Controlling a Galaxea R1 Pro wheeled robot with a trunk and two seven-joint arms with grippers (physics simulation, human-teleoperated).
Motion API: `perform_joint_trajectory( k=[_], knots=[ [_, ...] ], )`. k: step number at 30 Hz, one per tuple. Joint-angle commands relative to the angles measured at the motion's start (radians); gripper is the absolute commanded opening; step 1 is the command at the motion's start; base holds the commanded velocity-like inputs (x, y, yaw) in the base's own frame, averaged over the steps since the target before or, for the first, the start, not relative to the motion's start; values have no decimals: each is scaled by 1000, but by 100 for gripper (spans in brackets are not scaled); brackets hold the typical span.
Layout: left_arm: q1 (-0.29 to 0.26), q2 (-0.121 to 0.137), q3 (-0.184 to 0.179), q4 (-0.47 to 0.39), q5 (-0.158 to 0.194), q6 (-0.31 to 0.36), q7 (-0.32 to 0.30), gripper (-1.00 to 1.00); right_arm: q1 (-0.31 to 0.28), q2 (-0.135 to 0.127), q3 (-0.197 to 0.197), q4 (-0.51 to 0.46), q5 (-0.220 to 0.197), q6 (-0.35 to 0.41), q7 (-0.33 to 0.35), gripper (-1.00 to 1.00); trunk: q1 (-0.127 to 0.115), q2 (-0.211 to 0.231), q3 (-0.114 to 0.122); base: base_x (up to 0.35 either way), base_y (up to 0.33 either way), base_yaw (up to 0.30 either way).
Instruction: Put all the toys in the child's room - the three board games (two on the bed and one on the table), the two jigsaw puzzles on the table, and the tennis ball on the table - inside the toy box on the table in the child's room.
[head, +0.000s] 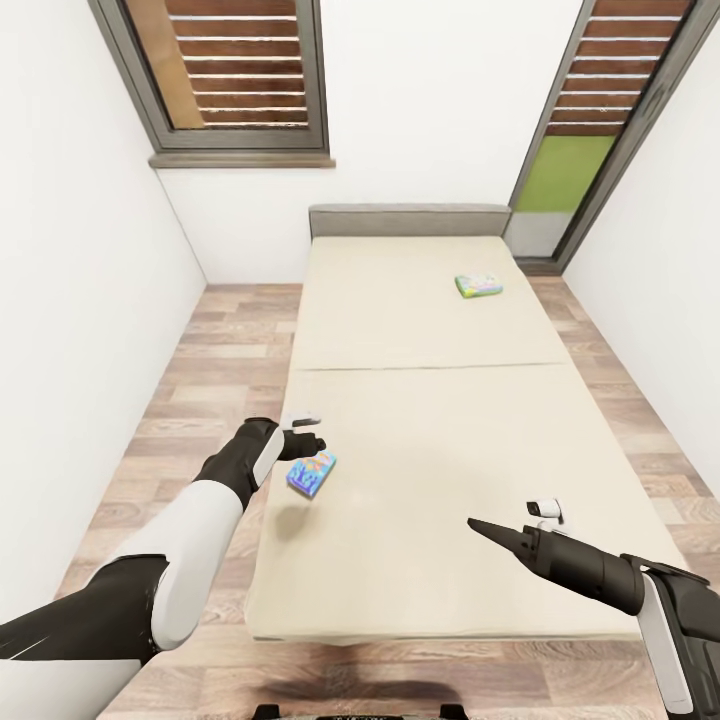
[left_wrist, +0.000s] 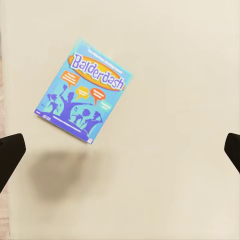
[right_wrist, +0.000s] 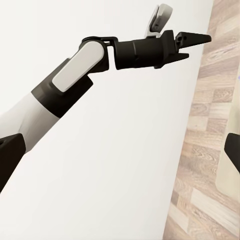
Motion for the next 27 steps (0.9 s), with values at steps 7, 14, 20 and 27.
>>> perform_joint_trajectory(
  k=[7,14,20,27],
  knots=[
    [-1,-1,11,-3,0,7,1,100,-1,0,0,0,-1,6,2,100,0,-2,-13,0,0,0],
    [-17,-3,13,-4,0,27,7,100,-1,0,0,0,-1,6,2,100,0,-2,-25,0,0,0],
    [-93,-2,13,-5,-2,96,11,100,-1,0,0,0,-1,6,2,100,0,-2,-34,0,0,0],
    [-148,-1,13,-5,-3,155,12,100,-1,0,0,0,-1,6,2,100,0,-2,-46,0,0,0]
  ],
)
